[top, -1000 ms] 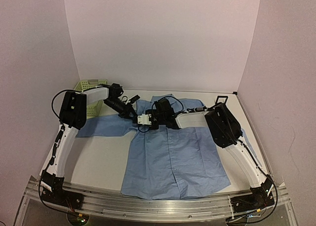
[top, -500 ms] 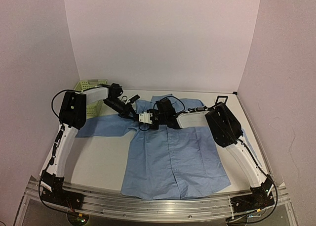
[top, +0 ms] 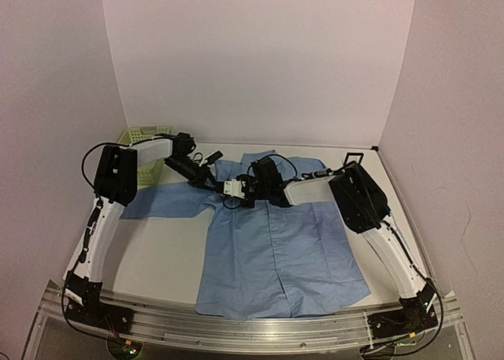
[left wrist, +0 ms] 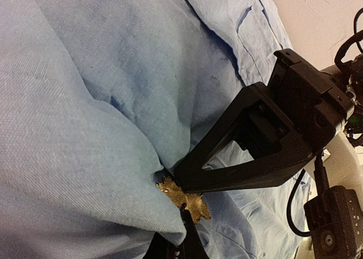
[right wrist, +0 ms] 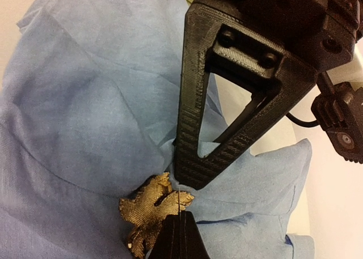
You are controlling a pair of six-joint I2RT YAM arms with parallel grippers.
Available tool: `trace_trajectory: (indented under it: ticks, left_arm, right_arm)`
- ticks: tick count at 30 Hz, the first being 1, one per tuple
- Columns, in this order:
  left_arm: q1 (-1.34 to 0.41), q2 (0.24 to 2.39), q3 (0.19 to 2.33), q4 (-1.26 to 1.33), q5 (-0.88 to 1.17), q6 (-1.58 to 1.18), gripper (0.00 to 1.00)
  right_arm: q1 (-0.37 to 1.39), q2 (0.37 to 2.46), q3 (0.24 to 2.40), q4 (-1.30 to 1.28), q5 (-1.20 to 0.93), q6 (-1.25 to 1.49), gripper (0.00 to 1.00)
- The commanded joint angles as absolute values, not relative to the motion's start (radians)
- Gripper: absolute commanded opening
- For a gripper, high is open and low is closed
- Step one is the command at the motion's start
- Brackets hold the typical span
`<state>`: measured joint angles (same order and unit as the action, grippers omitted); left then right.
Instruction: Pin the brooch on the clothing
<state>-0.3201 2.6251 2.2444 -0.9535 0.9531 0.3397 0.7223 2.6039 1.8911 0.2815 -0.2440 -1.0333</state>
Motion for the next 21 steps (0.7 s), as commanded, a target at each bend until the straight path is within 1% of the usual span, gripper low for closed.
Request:
trace_trajectory:
  ticks: [1, 7, 15, 18, 21]
  left_arm:
    - [-0.312, 2.545, 2.246, -0.976, 0.94, 0.363, 0.0]
    - [-0.312, 2.546, 2.247, -0.969, 0.94, 0.354, 0.0]
    - [-0.311, 2.545, 2.244, -0.975, 0.932, 0.365, 0.0]
    - [-0.311, 2.542, 2.245, -0.975, 0.929, 0.37, 0.0]
    - [-0.312, 2.542, 2.241, -0.976, 0.926, 0.376, 0.0]
  right_arm:
    - [0.718, 2.563, 1.852, 0.207, -0.258, -1.015, 0.02]
    - [0.718, 2.566, 1.845, 0.207, -0.27, -1.029, 0.01]
    - [0.718, 2.562, 1.851, 0.213, -0.27, -1.01, 0.03]
    - [0.718, 2.562, 1.853, 0.215, -0.267, -1.007, 0.05]
    - [0.718, 2.556, 1.85, 0.216, -0.268, -1.005, 0.13]
